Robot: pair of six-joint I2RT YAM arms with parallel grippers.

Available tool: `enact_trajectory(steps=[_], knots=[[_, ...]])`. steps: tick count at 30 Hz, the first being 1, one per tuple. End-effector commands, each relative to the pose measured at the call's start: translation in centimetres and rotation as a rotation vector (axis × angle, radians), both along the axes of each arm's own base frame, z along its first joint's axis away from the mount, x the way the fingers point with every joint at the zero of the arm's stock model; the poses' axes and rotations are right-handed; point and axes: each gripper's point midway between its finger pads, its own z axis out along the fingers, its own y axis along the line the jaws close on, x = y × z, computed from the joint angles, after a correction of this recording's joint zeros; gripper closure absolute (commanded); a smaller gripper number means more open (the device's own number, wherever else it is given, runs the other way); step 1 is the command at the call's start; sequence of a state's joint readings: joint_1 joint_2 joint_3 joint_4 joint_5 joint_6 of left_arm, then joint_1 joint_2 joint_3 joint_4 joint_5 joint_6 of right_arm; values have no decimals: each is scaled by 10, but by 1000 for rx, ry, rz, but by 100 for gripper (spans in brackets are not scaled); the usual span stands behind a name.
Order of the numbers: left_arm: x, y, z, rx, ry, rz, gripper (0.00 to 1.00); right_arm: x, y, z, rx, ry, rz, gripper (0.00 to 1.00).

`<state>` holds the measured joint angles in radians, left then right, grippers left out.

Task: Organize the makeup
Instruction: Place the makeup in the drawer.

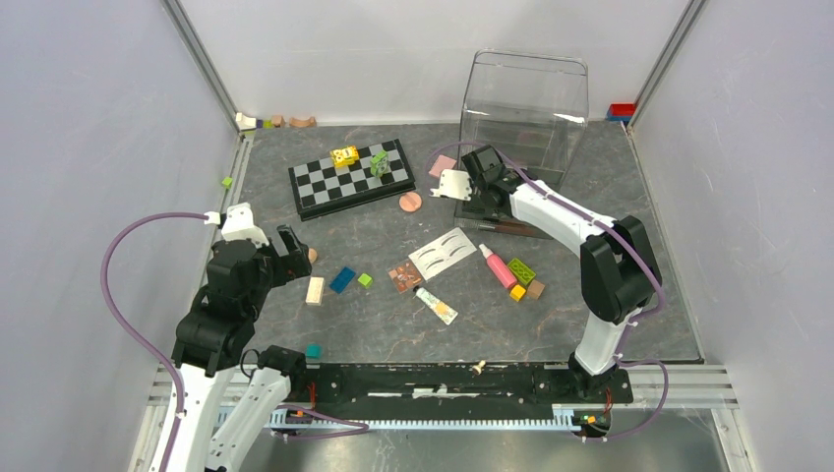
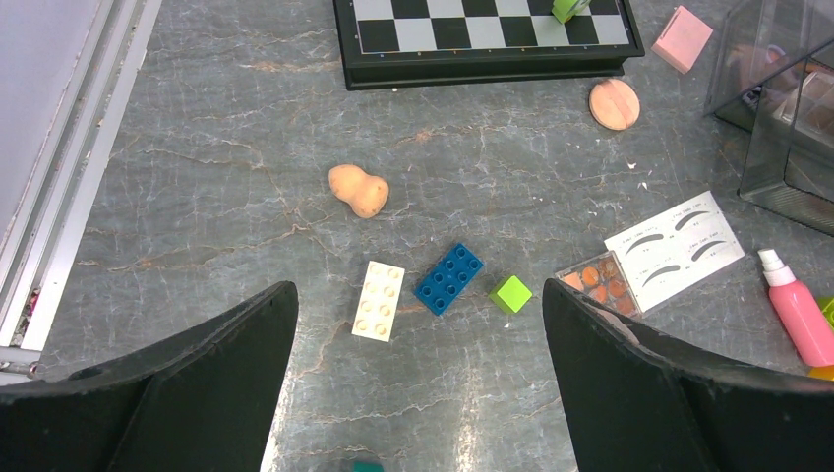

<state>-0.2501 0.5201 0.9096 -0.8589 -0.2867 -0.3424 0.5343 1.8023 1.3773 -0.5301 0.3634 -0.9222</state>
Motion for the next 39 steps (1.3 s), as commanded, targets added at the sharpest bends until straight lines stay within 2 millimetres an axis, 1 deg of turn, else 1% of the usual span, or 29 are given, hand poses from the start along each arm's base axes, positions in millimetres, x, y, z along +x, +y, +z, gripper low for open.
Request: enact_trajectory(steps=[1, 4, 10, 12, 16, 21, 27, 29, 31, 34, 36, 38, 39], knots=[[5, -1, 8, -7, -37, 1, 0, 13, 4, 32, 57, -91, -21, 38], [5, -1, 8, -8, -38, 1, 0, 13, 5, 34, 64, -95, -21, 34], [5, -1, 9, -8, -38, 1, 0, 13, 5, 39, 74, -105, -24, 33], [5, -1, 8, -8, -37, 1, 0, 13, 5, 43, 84, -115, -29, 33], [5, -1, 8, -8, -38, 1, 0, 11, 11, 58, 142, -136, -17, 33], [5, 0, 8, -7, -37, 2, 0, -1, 28, 80, 283, -148, 9, 30], [5, 0, 8, -8, -39, 4, 0, -20, 38, 92, 441, -149, -29, 30], [5, 0, 8, -7, -36, 5, 0, -28, 44, 98, 521, -146, -46, 30], [5, 0, 7, -6, -35, 7, 0, -39, 55, 105, 622, -128, -35, 26], [6, 0, 7, -6, -32, 9, 0, -62, 81, 119, 834, -82, 16, 24], [6, 1, 6, -3, -28, 11, 0, -81, 99, 130, 990, -36, 28, 24], [7, 1, 5, -2, -21, 13, 0, -101, 117, 131, 1098, 26, 20, 24], [7, 1, 5, -2, -20, 13, 0, -110, 125, 128, 1125, 56, 2, 24]])
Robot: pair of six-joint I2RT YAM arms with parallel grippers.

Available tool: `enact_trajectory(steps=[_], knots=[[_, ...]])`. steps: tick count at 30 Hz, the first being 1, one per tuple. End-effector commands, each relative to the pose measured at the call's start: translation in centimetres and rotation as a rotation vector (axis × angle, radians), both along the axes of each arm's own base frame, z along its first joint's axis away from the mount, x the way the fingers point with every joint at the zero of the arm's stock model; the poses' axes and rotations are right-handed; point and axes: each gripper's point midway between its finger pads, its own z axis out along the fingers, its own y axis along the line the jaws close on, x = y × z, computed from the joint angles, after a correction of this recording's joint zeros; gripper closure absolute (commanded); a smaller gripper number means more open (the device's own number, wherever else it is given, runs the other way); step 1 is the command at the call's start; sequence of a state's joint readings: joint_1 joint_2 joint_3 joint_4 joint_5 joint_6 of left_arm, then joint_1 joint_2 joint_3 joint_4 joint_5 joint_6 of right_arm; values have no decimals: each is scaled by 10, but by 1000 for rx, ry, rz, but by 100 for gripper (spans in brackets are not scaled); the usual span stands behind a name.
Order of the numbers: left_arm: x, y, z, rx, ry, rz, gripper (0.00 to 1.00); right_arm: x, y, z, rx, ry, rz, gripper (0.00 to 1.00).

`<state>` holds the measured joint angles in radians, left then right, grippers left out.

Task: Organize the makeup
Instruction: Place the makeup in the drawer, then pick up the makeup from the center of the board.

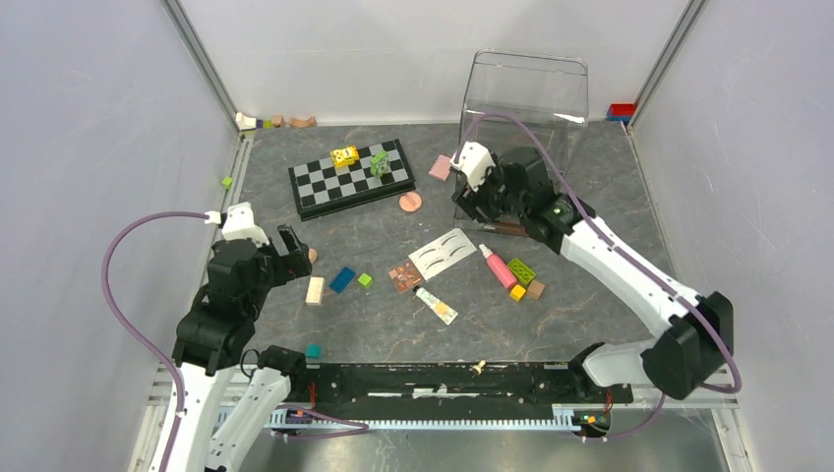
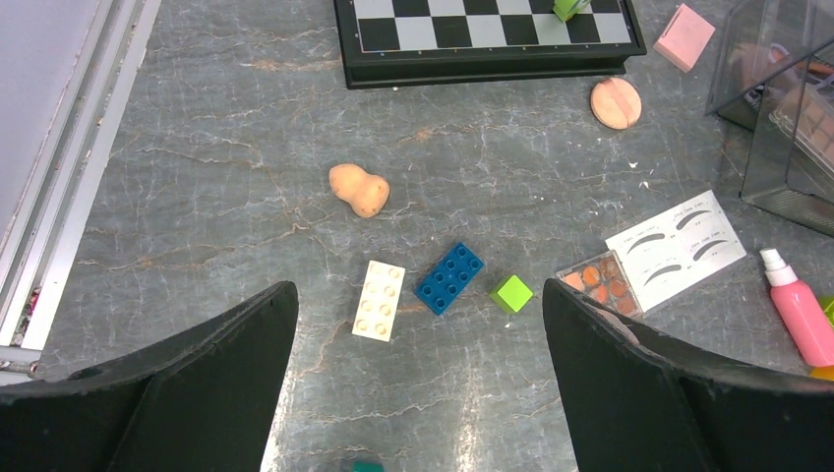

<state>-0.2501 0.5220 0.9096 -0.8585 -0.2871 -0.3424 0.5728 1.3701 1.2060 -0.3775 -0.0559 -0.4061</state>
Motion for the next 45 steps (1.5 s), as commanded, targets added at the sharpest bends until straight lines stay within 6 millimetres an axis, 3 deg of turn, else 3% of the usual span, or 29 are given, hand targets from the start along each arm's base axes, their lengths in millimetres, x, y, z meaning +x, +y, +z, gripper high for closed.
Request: enact_trajectory(steps=[1, 8, 12, 15, 21, 27, 35, 45], knots=[[7, 1, 5, -2, -21, 14, 0, -47, 59, 19, 334, 132, 60, 24], [9, 1, 1, 3, -3, 17, 0, -106, 101, -47, 370, 380, -37, 24], [9, 1, 1, 2, -4, 16, 0, -117, 114, -84, 377, 460, -144, 20], [9, 0, 2, 0, -9, 14, 0, -123, 131, -98, 339, 470, -165, 15], [8, 1, 3, -3, -17, 17, 0, -117, 157, -121, 270, 485, -236, 3], [8, 1, 3, -3, -15, 19, 0, -104, 161, -144, 192, 459, -317, 4], [7, 1, 3, -4, -19, 19, 0, -105, 172, -172, 150, 502, -305, 7], [7, 2, 4, -2, -22, 21, 0, -101, 174, -189, 106, 495, -300, 11]])
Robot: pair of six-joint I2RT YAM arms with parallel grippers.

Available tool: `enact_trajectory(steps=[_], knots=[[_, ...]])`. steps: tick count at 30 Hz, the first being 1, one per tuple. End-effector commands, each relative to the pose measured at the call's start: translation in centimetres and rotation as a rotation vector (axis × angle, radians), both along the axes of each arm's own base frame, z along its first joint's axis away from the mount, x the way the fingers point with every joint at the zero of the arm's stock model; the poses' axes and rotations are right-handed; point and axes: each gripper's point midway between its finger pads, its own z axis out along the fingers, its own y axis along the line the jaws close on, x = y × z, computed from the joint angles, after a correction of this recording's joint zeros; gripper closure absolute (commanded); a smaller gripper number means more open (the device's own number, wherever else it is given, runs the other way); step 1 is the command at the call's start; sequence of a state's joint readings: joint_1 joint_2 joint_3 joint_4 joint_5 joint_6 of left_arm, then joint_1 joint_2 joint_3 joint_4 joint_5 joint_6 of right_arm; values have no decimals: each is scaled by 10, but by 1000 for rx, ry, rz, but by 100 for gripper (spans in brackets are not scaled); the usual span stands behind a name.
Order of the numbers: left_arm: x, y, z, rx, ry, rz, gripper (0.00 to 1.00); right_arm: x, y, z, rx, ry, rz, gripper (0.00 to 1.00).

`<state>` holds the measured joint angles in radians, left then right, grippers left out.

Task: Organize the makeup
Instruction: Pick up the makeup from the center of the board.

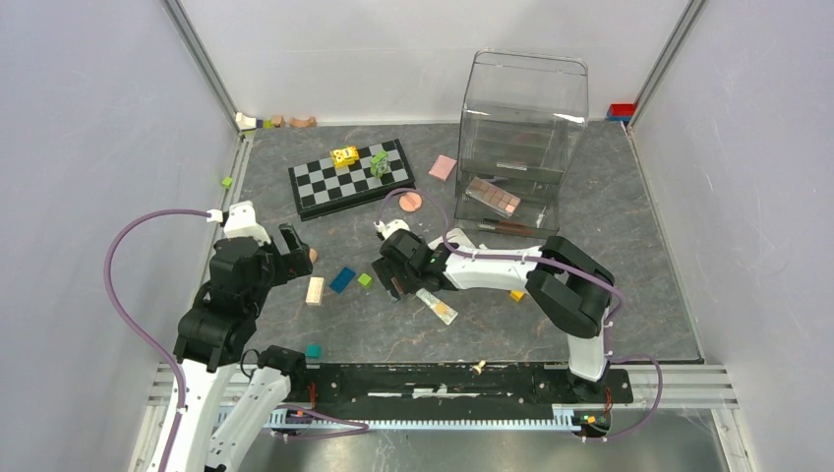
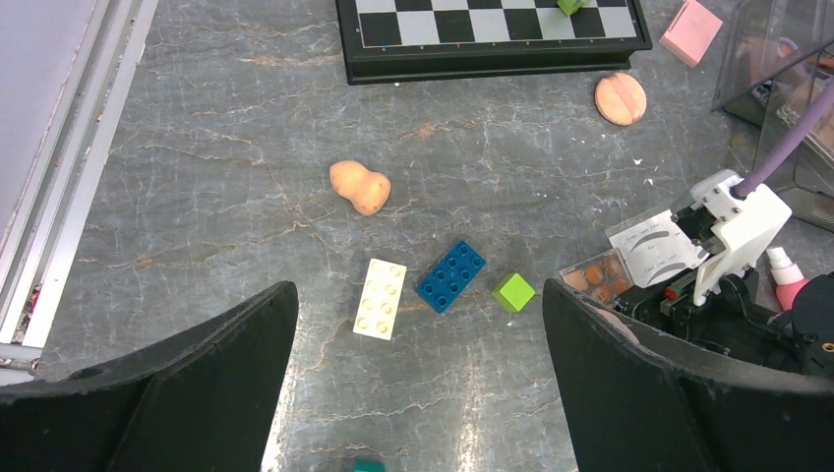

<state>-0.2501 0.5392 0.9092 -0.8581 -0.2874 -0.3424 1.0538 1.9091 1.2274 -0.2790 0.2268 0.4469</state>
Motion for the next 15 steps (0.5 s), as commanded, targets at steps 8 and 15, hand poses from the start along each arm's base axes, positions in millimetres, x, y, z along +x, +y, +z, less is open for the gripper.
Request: enact_trajectory(steps=[8, 15], knots=[[5, 3, 7, -7, -38, 22, 0, 12, 15, 5, 5, -43, 15, 15], [5, 3, 6, -5, -34, 23, 0, 14, 13, 1, -21, -51, 26, 25]])
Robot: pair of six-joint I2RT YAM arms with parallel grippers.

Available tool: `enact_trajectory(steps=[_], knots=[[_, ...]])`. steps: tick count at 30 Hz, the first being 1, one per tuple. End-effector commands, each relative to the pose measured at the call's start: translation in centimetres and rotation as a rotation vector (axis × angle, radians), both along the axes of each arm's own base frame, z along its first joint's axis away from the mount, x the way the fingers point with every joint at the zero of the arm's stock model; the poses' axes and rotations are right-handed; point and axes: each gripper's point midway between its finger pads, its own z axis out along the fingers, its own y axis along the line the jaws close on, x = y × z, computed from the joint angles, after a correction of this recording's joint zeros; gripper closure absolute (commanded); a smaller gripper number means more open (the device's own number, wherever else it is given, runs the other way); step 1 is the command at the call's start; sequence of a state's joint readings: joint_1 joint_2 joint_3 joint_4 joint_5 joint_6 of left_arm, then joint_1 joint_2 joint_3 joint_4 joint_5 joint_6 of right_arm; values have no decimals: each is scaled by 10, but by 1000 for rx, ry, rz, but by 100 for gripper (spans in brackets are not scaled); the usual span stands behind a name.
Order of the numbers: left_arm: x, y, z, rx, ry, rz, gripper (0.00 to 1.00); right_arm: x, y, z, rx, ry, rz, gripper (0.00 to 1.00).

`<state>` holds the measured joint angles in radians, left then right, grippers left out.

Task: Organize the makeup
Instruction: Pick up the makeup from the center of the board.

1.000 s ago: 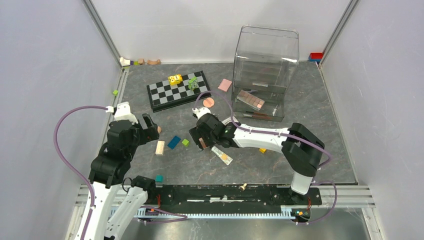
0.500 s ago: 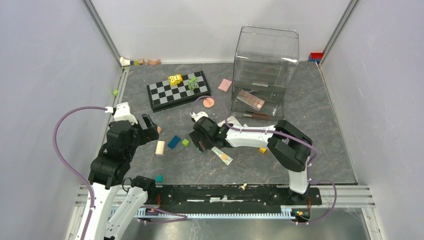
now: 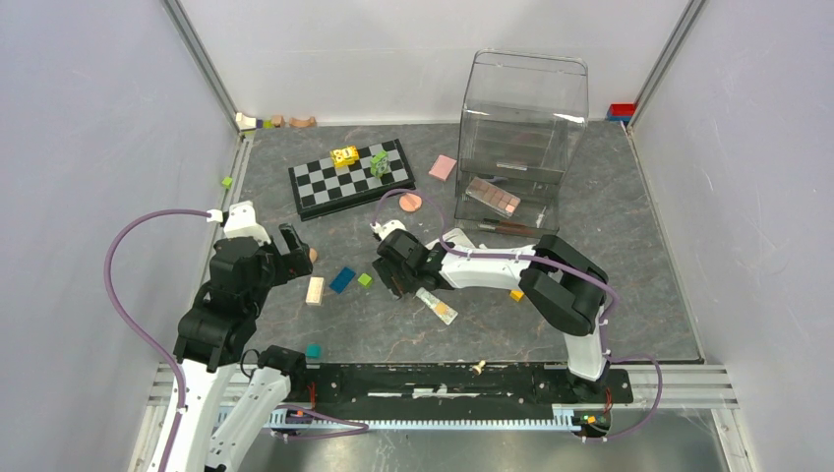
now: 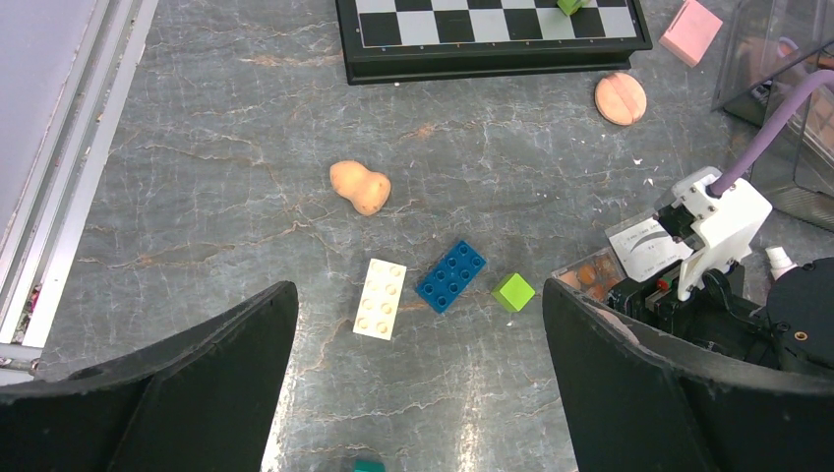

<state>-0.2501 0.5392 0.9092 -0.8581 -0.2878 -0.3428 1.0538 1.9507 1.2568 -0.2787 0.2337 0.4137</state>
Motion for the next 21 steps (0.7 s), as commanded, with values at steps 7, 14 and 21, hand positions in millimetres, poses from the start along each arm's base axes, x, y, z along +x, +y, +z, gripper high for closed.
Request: enact_trajectory(steps=[7, 14, 21], knots=[[6, 2, 6, -6, -32, 20, 0, 10, 19, 43, 91, -80, 40, 33], [5, 2, 6, -5, -33, 22, 0, 12, 17, 104, 221, -129, 54, 37], [6, 2, 5, -6, -31, 20, 0, 45, -58, 130, 221, -192, -102, 38]])
